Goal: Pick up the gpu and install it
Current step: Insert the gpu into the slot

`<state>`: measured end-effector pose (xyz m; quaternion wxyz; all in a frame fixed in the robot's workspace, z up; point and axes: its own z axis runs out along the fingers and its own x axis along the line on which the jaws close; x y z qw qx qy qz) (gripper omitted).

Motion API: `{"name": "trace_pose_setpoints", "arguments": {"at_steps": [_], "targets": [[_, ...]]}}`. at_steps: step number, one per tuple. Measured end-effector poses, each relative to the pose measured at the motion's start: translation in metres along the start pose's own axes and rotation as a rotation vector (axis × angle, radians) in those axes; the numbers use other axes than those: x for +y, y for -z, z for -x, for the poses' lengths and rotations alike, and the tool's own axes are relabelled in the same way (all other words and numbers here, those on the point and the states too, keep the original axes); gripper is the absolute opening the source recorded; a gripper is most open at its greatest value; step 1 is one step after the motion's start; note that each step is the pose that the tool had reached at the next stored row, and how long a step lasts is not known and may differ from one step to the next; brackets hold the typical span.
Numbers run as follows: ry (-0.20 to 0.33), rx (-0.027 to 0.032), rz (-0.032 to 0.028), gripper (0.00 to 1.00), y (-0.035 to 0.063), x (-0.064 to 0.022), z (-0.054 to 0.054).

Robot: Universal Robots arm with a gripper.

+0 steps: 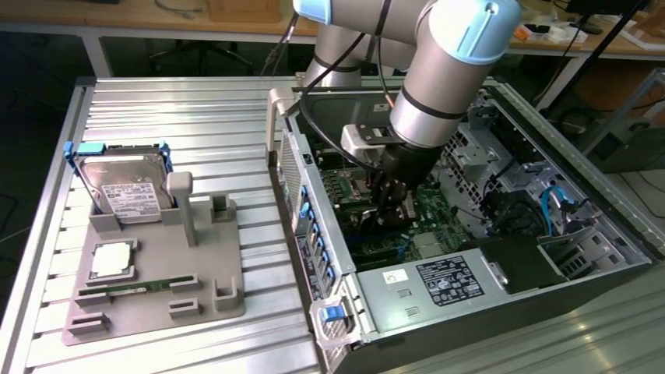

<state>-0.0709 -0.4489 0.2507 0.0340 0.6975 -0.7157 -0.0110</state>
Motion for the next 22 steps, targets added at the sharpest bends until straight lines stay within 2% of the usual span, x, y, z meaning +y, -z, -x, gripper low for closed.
{"name": "trace_pose_setpoints", "arguments": {"at_steps": [5,9,12,22], "targets": [[0.0,0.0,0.0,0.27,-0.0006,0.0,0.0],[0.0,-0.0004,-0.0009,0.27,-0.0094,-0.0006,0.001],[0.0,0.0005,-0.0008,0.27,-0.0122,-0.0007,0.001],[0.0,0.0,-0.001,0.27,-0.0129,-0.0008,0.001]]}}
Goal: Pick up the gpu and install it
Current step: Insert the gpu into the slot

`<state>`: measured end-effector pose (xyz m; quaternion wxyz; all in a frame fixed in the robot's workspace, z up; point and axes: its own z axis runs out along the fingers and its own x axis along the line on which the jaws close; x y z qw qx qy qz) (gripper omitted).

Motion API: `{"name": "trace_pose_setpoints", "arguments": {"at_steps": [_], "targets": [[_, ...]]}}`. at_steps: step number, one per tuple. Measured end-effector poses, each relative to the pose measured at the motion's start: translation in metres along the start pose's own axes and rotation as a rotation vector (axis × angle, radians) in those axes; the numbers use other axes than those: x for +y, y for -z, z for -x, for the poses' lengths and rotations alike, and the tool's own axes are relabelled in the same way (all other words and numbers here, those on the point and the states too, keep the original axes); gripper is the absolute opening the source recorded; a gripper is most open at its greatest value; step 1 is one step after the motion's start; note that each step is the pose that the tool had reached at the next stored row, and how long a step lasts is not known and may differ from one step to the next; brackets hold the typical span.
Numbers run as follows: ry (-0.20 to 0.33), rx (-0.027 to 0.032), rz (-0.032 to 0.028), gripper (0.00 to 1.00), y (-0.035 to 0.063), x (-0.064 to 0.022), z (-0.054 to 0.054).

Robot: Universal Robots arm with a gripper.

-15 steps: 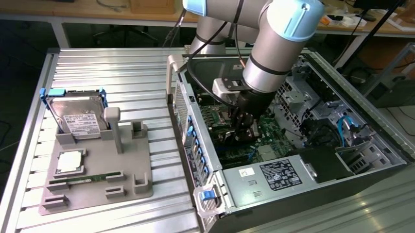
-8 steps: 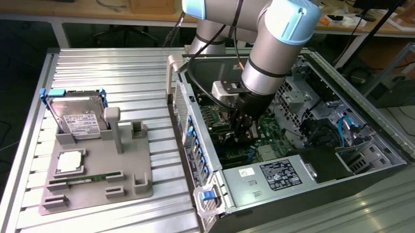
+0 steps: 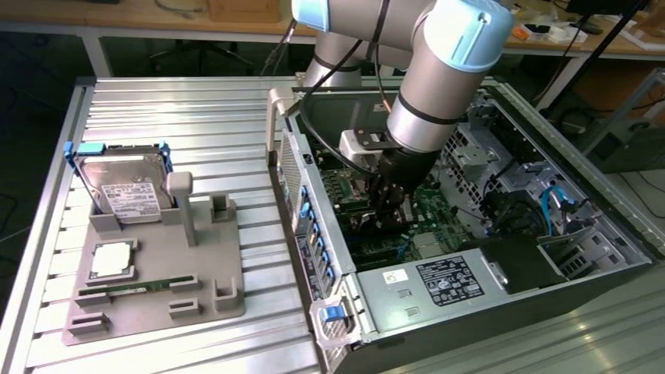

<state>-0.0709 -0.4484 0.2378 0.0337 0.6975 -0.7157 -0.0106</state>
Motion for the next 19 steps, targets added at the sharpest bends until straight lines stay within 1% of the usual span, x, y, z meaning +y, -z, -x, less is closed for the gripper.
{"name": "trace_pose_setpoints", "arguments": {"at_steps": [15,19], "targets": [[0.0,0.0006,0.0003,0.27,-0.0013,0.0,0.0],[0.0,0.0,0.0,0.27,-0.0016,-0.0001,0.0]]}}
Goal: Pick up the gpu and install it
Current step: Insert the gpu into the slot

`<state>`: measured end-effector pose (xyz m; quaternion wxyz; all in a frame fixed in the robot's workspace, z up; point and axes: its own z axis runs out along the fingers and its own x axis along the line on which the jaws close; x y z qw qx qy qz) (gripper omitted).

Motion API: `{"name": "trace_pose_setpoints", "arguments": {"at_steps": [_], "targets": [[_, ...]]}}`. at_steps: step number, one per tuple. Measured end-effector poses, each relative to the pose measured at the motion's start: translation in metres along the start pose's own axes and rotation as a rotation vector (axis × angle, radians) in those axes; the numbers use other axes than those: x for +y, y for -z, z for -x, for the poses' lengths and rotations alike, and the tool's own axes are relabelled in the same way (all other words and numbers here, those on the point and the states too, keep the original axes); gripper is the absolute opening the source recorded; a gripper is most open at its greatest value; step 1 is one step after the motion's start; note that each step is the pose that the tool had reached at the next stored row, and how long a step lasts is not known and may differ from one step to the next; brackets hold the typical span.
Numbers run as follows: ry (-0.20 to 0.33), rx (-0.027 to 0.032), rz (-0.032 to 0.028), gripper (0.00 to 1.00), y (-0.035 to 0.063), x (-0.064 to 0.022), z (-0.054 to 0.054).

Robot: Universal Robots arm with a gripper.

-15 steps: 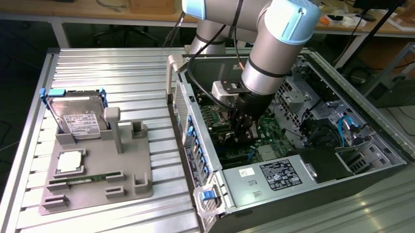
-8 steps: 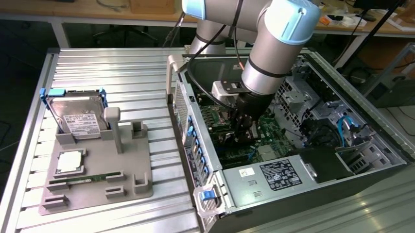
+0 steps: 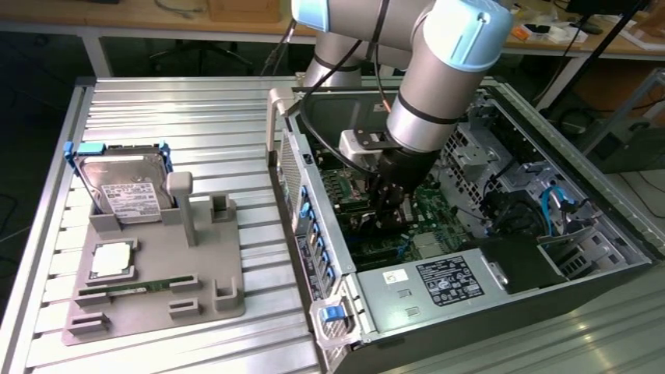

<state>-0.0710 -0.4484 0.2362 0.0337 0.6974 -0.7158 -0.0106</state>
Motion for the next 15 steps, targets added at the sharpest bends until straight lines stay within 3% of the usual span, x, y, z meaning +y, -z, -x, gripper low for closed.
{"name": "trace_pose_setpoints", "arguments": {"at_steps": [2,4,5,6,9,14,15], "targets": [[-0.001,-0.0041,-0.0012,0.27,0.0014,0.0001,0.001],[0.0,0.0003,0.0002,0.4,0.0134,0.0008,0.0],[0.0,-0.0005,-0.0002,0.4,0.0176,0.0011,-0.001],[0.0,0.0,0.0,0.46,0.0215,0.0014,-0.001],[0.0,-0.0001,-0.0001,0.46,0.0346,0.0022,-0.001],[0.0,0.0001,-0.0001,0.45,0.0349,0.0022,-0.001],[0.0,0.0002,0.0,0.38,0.035,0.0022,-0.001]]}}
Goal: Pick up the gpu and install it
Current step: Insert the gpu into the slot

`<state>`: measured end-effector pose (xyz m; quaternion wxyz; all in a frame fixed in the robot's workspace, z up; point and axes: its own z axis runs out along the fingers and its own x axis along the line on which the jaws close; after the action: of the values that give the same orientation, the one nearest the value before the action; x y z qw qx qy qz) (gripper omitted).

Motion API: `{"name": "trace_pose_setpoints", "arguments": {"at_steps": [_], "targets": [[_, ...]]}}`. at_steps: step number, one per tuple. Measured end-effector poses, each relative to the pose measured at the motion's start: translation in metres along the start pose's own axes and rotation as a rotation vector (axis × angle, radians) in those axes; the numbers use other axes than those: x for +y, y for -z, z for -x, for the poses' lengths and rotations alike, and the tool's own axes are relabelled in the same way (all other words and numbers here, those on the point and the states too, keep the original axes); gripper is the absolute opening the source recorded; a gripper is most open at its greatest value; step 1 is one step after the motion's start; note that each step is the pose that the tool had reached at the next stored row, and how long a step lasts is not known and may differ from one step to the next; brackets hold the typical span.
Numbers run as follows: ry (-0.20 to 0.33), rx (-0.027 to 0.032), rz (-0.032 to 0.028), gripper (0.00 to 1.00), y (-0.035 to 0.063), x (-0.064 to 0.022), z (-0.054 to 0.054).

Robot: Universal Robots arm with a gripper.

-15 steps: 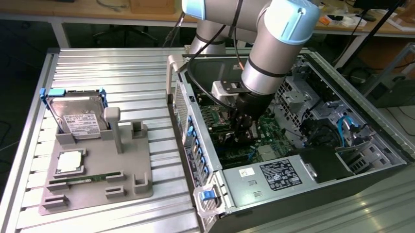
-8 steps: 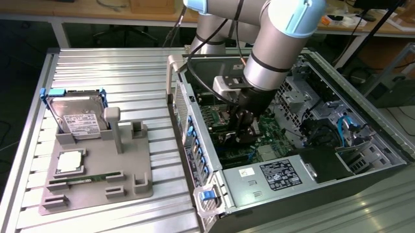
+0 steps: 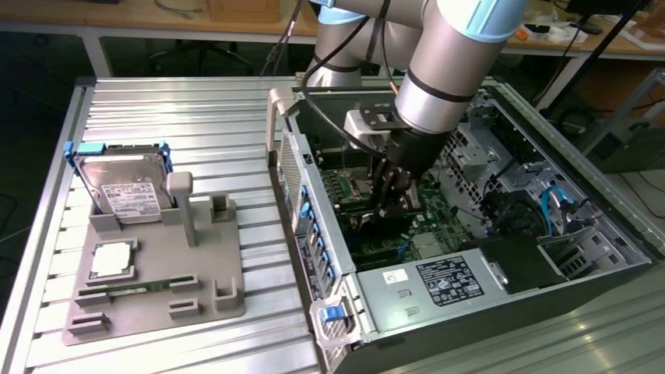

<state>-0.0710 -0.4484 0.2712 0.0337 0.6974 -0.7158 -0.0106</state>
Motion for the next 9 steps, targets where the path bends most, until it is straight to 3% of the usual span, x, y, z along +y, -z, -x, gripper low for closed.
{"name": "trace_pose_setpoints", "arguments": {"at_steps": [1,9], "targets": [[0.0,-0.0001,0.0,0.31,0.0,0.0,0.0],[0.0,0.0003,0.0002,0.31,0.001,0.0001,-0.0001]]}}
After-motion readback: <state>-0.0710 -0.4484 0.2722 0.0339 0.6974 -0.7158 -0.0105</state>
